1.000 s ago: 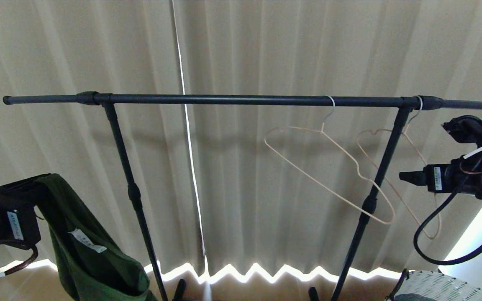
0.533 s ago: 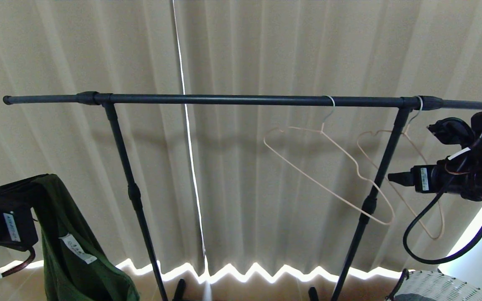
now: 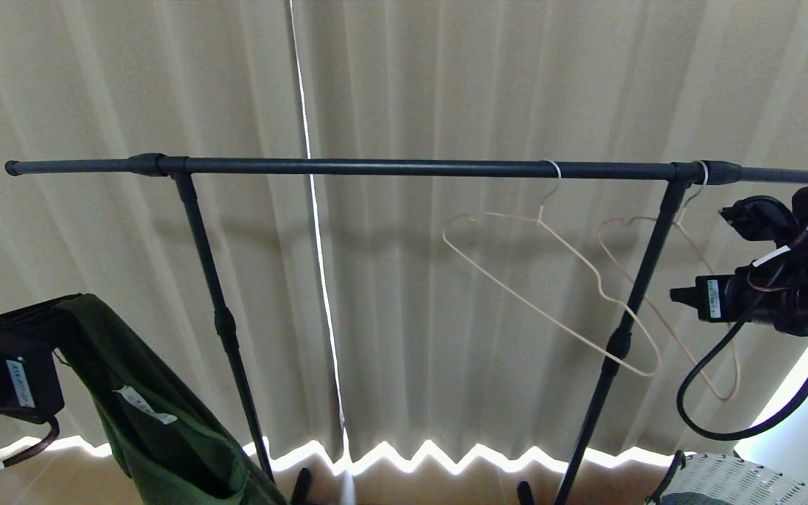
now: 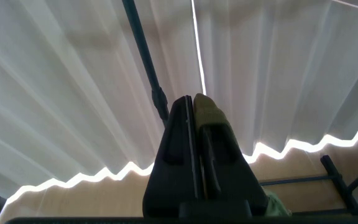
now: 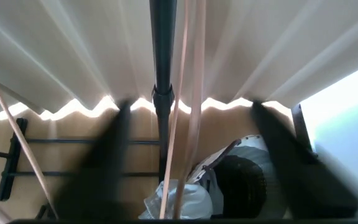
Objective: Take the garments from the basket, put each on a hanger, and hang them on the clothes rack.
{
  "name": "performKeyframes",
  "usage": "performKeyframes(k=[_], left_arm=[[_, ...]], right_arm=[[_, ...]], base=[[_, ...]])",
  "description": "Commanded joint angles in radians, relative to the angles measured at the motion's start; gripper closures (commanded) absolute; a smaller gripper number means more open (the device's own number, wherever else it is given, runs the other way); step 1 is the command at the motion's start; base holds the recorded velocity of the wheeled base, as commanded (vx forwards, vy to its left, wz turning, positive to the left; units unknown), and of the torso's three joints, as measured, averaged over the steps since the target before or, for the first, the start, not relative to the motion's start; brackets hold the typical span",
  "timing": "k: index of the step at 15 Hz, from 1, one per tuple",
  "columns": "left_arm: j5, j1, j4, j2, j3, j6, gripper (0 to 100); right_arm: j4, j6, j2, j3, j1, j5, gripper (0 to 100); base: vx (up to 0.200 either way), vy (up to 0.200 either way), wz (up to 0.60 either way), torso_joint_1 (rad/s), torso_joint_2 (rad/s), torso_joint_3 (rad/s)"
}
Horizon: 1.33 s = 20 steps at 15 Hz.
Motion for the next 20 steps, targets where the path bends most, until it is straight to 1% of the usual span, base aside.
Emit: performKeyframes(k=[1,7,12,13,14,15,18,20], left_arm=[[0.0,0.0,0.0,0.002,0.001,-0.001,100],[0.0,0.0,0.0,-0.005,0.004,0.001,100],[0.002,0.001,0.0,-0.006,0.009,0.006,100],[0.002,0.001,0.0,-0.006,0.009,0.006,100],[0.002,0.001,0.0,-0.006,0.009,0.006,100],[0.002,0.001,0.0,-0.005,0.015,0.006,100],[0.002,0.006,0.0,-0.005,0.021,0.007,100],[0.002,0.007,0.0,-0.005,0.021,0.009,100]], right_arm=[[0.0,0.0,-0.002,0.001,-0.001,0.0,100],[0.01,-0.002,-0.034,0.004,-0.003,-0.002,100],[-0.016,-0.003,-0.079,0.007,-0.005,-0.031,100],[-0.084,-0.017,-0.097,0.016,-0.005,-0.048,100],[-0.101,-0.029,-0.108,0.027,-0.005,-0.058,100],[-0.105,-0.043,-0.123,0.039,-0.005,-0.063,100],[-0.107,-0.049,-0.203,0.085,-0.005,-0.063,100],[-0.107,-0.097,-0.253,0.136,-0.005,-0.063,100]], base=[[0.0,0.0,0.0,0.0,0.0,0.0],[0.0,0.0,0.0,0.0,0.0,0.0],[0.0,0.0,0.0,0.0,0.0,0.0],[0.0,0.0,0.0,0.0,0.0,0.0],[0.0,0.0,0.0,0.0,0.0,0.0],[0.0,0.0,0.0,0.0,0.0,0.0],[0.0,0.0,0.0,0.0,0.0,0.0],[0.0,0.0,0.0,0.0,0.0,0.0]])
